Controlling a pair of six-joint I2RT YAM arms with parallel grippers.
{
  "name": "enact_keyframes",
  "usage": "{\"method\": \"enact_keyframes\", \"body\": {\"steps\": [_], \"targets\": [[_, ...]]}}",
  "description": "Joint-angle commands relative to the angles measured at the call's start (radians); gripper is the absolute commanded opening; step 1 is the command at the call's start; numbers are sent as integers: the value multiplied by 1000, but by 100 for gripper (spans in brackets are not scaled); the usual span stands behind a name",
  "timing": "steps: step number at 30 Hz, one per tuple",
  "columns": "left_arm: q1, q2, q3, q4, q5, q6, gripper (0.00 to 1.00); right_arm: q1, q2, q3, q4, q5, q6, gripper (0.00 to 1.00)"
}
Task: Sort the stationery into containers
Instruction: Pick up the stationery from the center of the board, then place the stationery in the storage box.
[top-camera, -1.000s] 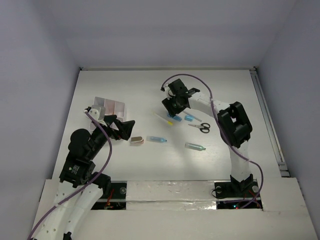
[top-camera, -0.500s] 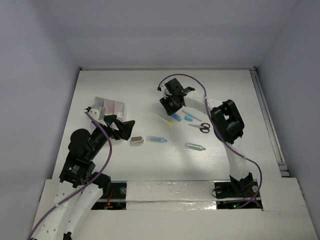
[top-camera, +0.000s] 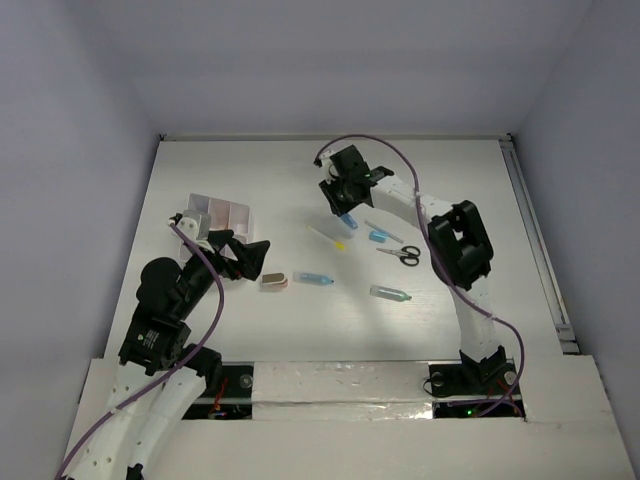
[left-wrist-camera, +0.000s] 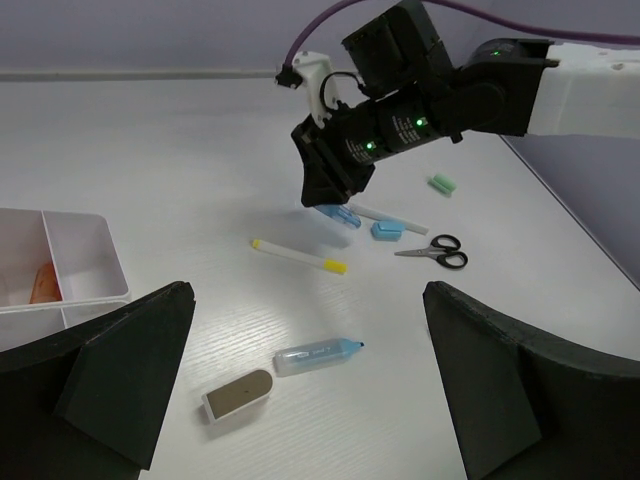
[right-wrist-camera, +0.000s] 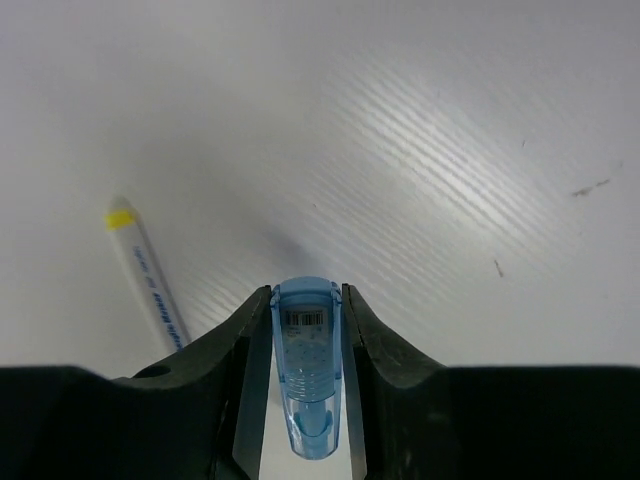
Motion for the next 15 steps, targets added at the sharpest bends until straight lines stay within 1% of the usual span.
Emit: {"method": "enact_keyframes", "body": {"steps": [1,2,3,4,5,6,7,8,9,10,11,12,14,15], "targets": [[5,5,44,46,0,-4,99,6,-155,18,170,-88,58,23],[14,5,44,46,-1,-4,99,15,-172,3,257,-179,114,23],[14,8,42,49,-1,-4,99,28,-190,-11,308,-230,139,23],[14,9,44,50,-1,-6,99,38,-197,-41,364,-276,220,23],[14,8,44,50,0,-6,99,63,-200,-60,435,-344,261,24],[14,8,42,50,1,-7,99,75,-191,-74,589,-376,300,24],[23,9,44,52,1,-6,99,88,-182,-85,659,-402,344,25],[23,8,44,52,-1,-6,99,100,-168,-92,732,-430,436,25],[23,6,44,55,-1,-7,99,121,-149,-88,861,-433,482,25],[23,6,42,56,0,-6,99,131,-102,-76,912,-436,528,26],[23,8,44,57,-1,-6,99,131,-73,-30,955,-438,603,26],[23,5,44,58,-1,-7,99,147,-44,-4,1025,-435,633,26],[23,6,45,63,4,-6,99,172,50,53,1086,-423,712,26],[23,6,45,66,5,-6,99,172,79,114,1130,-422,734,27]]}}
